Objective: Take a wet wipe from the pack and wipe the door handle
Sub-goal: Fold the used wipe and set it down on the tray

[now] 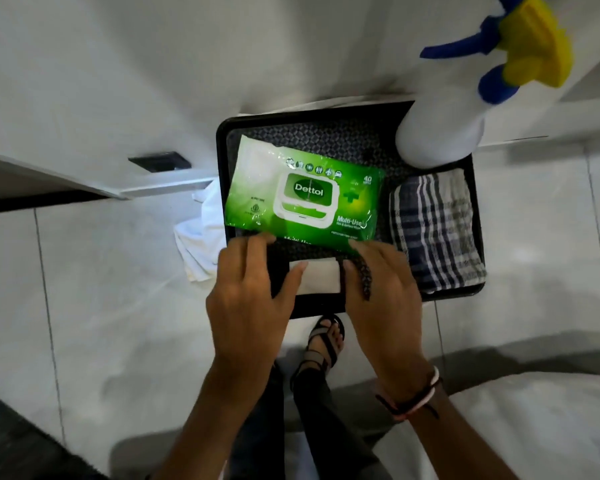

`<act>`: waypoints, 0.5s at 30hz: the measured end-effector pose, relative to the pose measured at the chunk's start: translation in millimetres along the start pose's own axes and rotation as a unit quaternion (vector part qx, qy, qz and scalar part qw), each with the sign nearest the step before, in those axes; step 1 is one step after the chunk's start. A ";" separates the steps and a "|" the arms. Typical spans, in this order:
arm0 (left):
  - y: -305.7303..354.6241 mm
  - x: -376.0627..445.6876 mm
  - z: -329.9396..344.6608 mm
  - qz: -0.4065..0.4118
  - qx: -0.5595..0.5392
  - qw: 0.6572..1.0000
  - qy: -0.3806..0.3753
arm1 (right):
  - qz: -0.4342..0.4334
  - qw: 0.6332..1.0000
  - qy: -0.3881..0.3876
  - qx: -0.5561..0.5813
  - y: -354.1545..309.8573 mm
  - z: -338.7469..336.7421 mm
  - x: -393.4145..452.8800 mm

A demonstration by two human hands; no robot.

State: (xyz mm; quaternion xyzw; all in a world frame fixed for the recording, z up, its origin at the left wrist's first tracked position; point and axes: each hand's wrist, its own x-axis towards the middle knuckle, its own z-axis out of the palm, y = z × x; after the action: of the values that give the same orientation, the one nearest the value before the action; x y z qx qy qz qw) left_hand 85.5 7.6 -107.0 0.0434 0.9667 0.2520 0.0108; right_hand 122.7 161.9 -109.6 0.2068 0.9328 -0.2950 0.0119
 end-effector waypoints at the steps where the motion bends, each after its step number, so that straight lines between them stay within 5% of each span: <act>1: -4.2 1.3 -2.1 0.048 0.043 0.998 0.012 | -0.031 0.999 0.004 -0.039 -1.5 -0.9 -3.6; 7: -21.2 11.7 4.0 0.116 0.232 0.954 -0.147 | -0.039 0.984 -0.140 -0.100 4.1 1.0 -3.9; 15: -25.1 4.1 18.6 0.122 0.247 0.952 -0.131 | -0.068 0.979 -0.141 -0.133 10.9 6.3 21.6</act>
State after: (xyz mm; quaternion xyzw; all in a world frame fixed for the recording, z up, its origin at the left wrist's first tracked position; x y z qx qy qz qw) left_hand 80.3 -4.8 -135.5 0.1946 0.9762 -0.0032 0.0956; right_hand 106.6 174.7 -124.0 0.0957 0.9646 -0.1946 0.1501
